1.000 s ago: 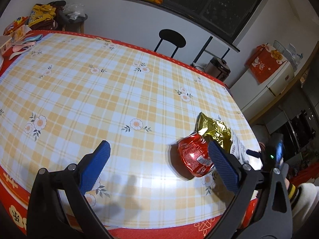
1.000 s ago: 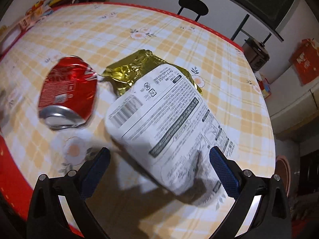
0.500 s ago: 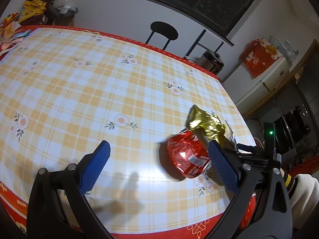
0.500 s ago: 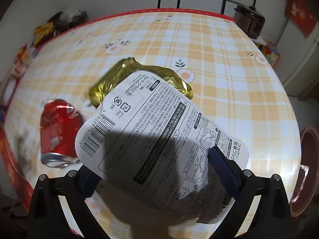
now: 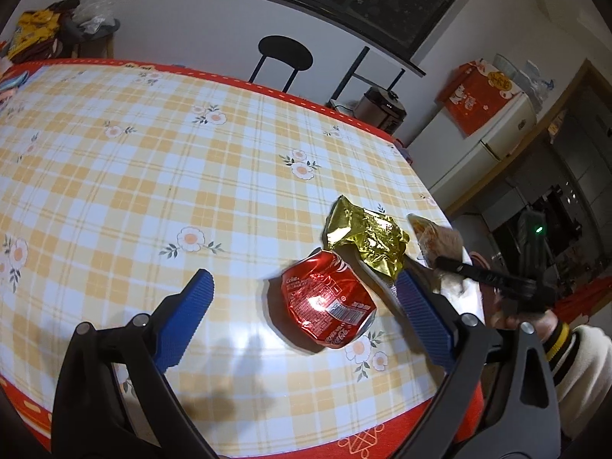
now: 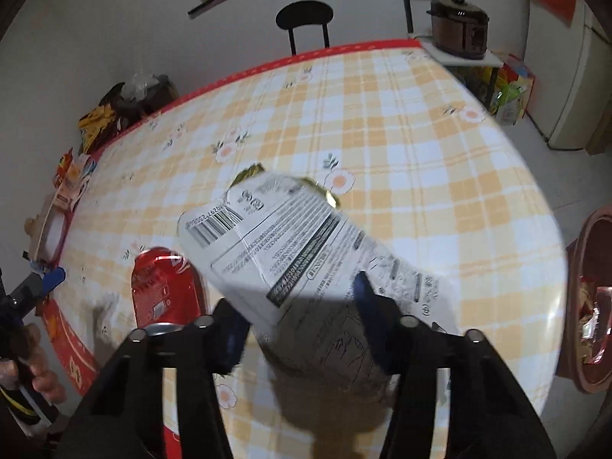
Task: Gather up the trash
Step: 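Grasp the crushed red Coca-Cola can with the left tool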
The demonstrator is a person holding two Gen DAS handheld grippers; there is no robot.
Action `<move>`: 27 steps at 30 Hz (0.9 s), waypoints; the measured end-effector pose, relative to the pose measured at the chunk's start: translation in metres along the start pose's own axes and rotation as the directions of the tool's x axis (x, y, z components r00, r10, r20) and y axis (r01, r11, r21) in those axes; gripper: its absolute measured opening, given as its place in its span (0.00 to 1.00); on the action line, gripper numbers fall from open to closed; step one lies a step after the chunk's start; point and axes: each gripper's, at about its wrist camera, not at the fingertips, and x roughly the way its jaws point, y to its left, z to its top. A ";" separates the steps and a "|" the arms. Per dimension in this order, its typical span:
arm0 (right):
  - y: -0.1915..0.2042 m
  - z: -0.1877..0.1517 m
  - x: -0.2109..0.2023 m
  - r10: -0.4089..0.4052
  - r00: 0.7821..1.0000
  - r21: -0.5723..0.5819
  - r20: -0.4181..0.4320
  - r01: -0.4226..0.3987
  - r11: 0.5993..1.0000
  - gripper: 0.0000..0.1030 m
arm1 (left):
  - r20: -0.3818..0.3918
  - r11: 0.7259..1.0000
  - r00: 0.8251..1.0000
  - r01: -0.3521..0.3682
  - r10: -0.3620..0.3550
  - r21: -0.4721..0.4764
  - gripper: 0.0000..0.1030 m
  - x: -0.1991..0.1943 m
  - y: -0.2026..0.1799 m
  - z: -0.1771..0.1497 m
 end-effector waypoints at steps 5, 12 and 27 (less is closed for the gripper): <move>-0.004 0.006 -0.024 -0.019 0.998 0.005 0.057 0.018 1.000 0.24 | -0.027 1.000 0.999 0.025 -0.026 -0.017 0.79 0.010 0.000 -0.005; -0.017 0.005 -0.041 -0.048 0.994 0.055 0.098 0.043 0.998 0.18 | -0.074 0.999 0.997 0.031 -0.034 -0.035 0.79 0.024 -0.001 -0.012; -0.054 -0.021 -0.049 -0.071 0.993 0.181 0.094 0.053 0.982 0.18 | -0.201 0.994 0.978 0.040 -0.060 -0.102 0.66 0.082 0.012 -0.032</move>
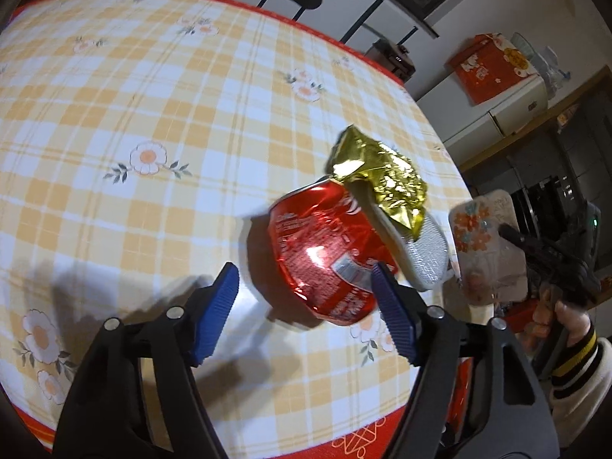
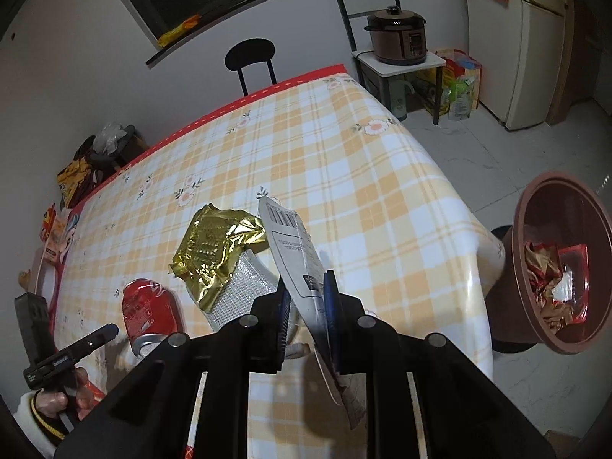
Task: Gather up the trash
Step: 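Grasp the crushed red Coca-Cola can with the left tool, then carry the white sheet toward the brown bin with the right tool while the left tool holds the can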
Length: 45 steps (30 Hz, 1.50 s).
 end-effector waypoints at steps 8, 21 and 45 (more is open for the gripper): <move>-0.008 -0.008 0.002 0.005 1.000 0.022 -0.012 -0.005 1.000 0.17 | -0.040 0.996 0.999 0.034 -0.037 -0.086 0.57 0.028 0.014 0.008; -0.015 -0.013 0.000 -0.003 0.999 0.014 -0.051 0.003 1.000 0.31 | -0.073 0.987 0.991 0.106 -0.115 -0.122 0.43 0.054 0.007 0.017; 0.020 -0.001 -0.037 0.080 0.996 -0.073 0.033 -0.077 0.994 0.13 | 0.108 0.994 0.988 0.112 -0.114 0.016 0.10 -0.033 -0.011 0.010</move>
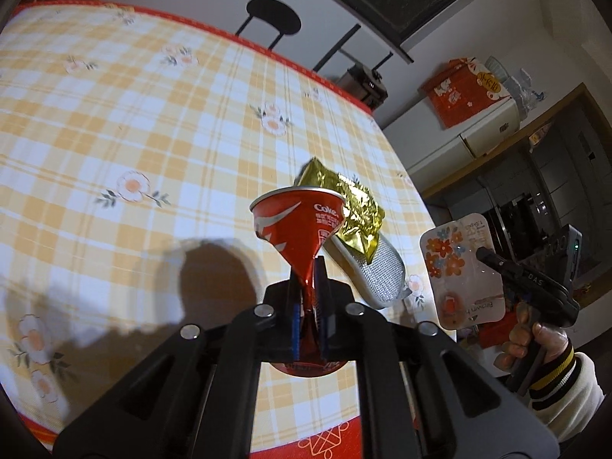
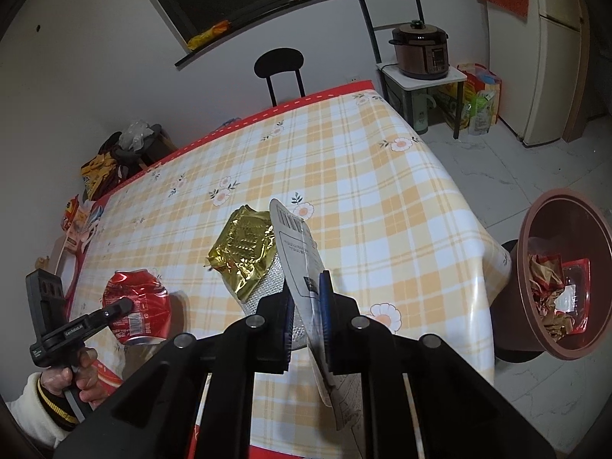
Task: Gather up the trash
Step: 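Carry the white sheet toward the brown bin with the right tool while the left tool holds the can, then open the right tool over the brown bin to drop the white sheet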
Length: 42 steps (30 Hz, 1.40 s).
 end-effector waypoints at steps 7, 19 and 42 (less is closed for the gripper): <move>0.001 0.000 -0.017 0.013 0.999 -0.011 0.033 -0.013 1.000 0.13 | 0.067 1.000 0.998 -0.003 0.003 0.003 0.10 -0.032 -0.011 -0.002; -0.033 0.003 -0.048 0.054 0.995 -0.012 0.082 -0.053 0.999 0.13 | 0.156 0.999 0.988 -0.020 0.014 0.039 0.10 -0.051 -0.068 -0.007; -0.271 0.017 -0.108 -0.030 0.992 0.131 0.122 0.014 0.991 0.14 | 0.218 0.998 0.974 -0.059 0.053 0.021 0.10 -0.007 -0.227 -0.067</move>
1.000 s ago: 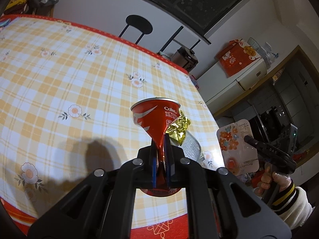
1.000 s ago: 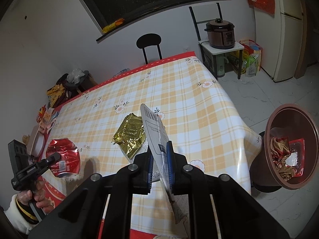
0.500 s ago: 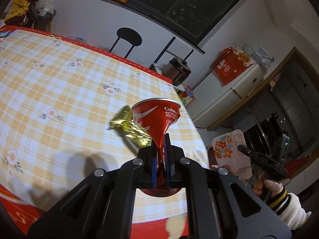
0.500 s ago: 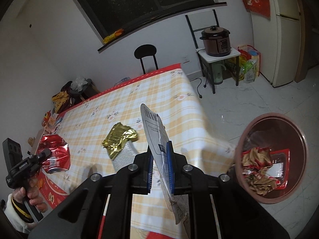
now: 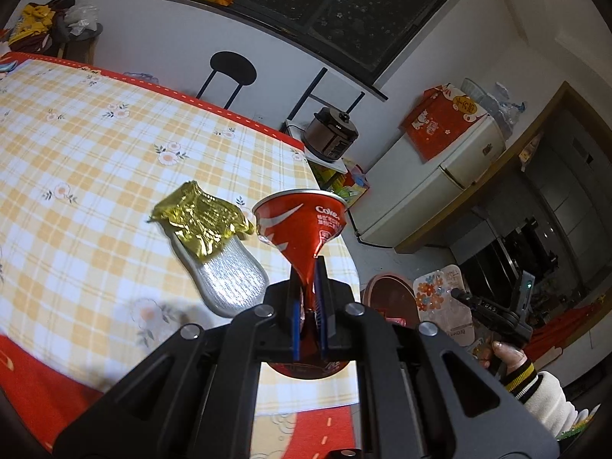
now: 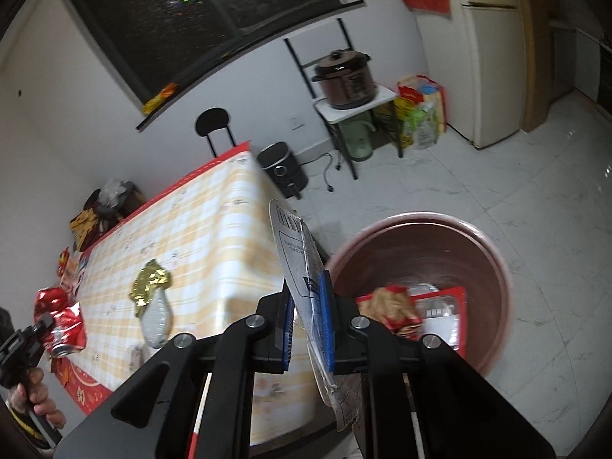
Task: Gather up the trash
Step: 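Open the right tool over the brown bin to drop the white sheet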
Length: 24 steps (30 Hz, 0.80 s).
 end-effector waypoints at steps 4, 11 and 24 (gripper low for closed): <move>-0.030 0.006 0.008 -0.010 1.000 0.037 -0.005 0.010 0.999 0.14 | -0.001 1.000 1.000 -0.029 0.029 -0.011 0.10 0.001 -0.011 -0.011; -0.057 0.014 0.022 -0.066 0.998 0.072 0.006 0.066 0.995 0.16 | -0.005 0.997 0.997 -0.072 0.072 0.019 0.10 0.000 -0.036 -0.017; -0.076 0.013 -0.005 -0.078 0.995 0.079 0.066 0.072 0.994 0.80 | -0.052 0.990 0.998 -0.013 0.020 0.139 0.10 0.031 -0.097 -0.012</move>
